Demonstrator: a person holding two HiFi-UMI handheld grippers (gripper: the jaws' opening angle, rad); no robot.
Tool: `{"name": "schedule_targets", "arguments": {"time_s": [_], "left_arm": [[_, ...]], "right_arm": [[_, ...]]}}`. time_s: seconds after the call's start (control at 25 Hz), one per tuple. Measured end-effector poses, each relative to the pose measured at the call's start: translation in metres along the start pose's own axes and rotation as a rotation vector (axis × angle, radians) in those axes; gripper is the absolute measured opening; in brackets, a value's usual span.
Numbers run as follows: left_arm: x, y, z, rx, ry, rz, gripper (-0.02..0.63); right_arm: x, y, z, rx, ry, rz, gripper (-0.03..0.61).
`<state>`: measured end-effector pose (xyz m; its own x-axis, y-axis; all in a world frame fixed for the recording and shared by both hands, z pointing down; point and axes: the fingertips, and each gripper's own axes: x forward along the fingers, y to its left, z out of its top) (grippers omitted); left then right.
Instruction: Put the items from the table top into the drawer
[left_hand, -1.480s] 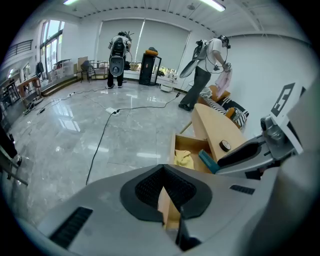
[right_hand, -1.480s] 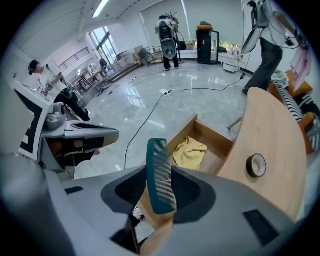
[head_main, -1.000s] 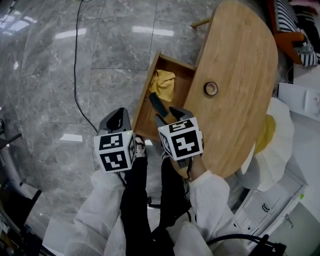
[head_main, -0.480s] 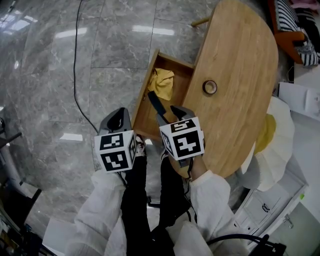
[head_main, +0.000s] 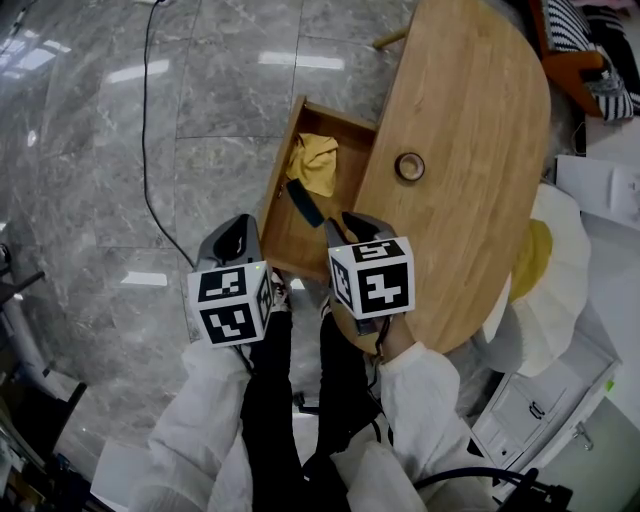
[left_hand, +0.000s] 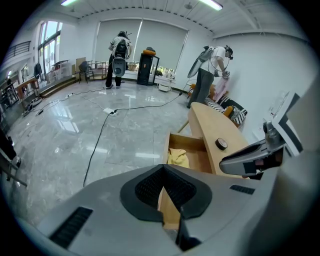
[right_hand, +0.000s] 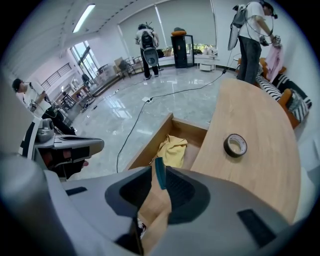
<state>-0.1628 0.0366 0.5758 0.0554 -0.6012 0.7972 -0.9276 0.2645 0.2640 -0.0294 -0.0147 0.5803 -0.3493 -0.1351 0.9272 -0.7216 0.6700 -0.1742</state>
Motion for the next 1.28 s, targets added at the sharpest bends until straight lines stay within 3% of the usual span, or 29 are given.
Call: {"name": "schedule_targets", "arguments": {"time_s": [0.32, 1.04, 1.28], "left_arm": [[0.001, -0.017, -0.002, 0.019, 0.001, -0.011, 0.0], [0.009, -0.069, -0.001, 0.132, 0.025, -0.08, 0.0], [0.025, -0.103, 0.01, 0.178, 0.014, -0.103, 0.0]], "right_arm": [[-0.016, -0.015, -0.003, 0.051, -0.057, -0.023, 0.066], [-0.044, -0.049, -0.031, 0.166, -0.053, -0.056, 0.064], [-0.052, -0.084, -0.037, 0.224, -0.091, -0.07, 0.064]]}}
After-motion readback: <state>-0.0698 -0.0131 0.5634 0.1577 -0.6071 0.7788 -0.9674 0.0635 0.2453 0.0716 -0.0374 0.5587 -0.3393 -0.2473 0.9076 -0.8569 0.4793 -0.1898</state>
